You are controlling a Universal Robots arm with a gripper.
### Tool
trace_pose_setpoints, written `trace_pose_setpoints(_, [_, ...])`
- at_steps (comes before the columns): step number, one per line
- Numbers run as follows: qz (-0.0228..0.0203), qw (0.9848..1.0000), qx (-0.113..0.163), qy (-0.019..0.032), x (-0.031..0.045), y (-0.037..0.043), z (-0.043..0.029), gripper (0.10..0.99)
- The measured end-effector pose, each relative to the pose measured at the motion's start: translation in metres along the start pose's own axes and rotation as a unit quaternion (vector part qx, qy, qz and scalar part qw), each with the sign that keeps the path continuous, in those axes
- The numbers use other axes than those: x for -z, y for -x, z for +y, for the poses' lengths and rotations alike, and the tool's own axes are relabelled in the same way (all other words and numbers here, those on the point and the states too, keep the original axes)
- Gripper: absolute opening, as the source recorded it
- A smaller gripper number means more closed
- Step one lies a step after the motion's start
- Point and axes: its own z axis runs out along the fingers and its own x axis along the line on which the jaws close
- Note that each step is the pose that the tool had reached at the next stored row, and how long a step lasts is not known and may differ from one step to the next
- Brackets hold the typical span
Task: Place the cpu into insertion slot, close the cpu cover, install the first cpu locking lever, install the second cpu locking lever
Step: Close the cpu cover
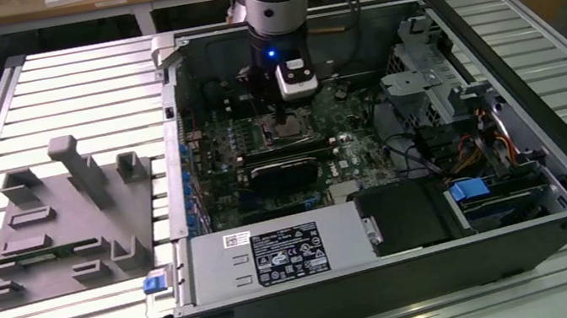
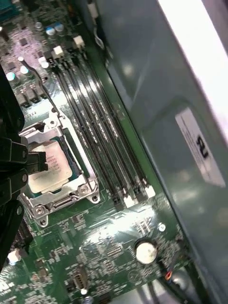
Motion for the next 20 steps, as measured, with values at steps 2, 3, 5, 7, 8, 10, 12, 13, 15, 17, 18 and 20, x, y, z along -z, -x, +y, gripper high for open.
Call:
trace_pose_setpoints(2, [0.0000,0.9998,0.019,-0.0001,0.0000,0.0000,0.0000,0.102])
trace_pose_setpoints(3, [-0.0001,0.9996,0.028,-0.0001,0.0000,0.0000,0.0000,0.102])
trace_pose_setpoints(5, [-0.0001,0.9990,0.046,-0.0003,0.0000,0.0000,0.0000,0.102])
trace_pose_setpoints(7, [-0.0001,0.9981,0.062,-0.0004,0.0000,0.0000,0.0000,0.102])
trace_pose_setpoints(8, [-0.0002,0.9975,0.070,-0.0004,0.0000,0.0000,0.0000,0.102])
trace_pose_setpoints(10, [-0.0007,0.9965,0.083,-0.0003,0.0000,0.0000,0.0000,0.102])
trace_pose_setpoints(12, [-0.0015,0.9954,0.096,0.0000,-0.0001,0.0000,0.0000,0.102])
trace_pose_setpoints(13, [-0.0020,0.9947,0.102,0.0001,-0.0001,0.0000,0.0000,0.102])
trace_pose_setpoints(15, [-0.0030,0.9933,0.116,0.0004,0.0000,0.0000,0.0000,0.102])
trace_pose_setpoints(17, [-0.0041,0.9918,0.128,0.0007,0.0000,0.0000,0.0000,0.102])
trace_pose_setpoints(18, [-0.0047,0.9910,0.134,0.0009,0.0000,0.0000,0.0000,0.102])
trace_pose_setpoints(20, [-0.0057,0.9891,0.147,0.0012,0.0000,0.0000,0.0000,0.102])
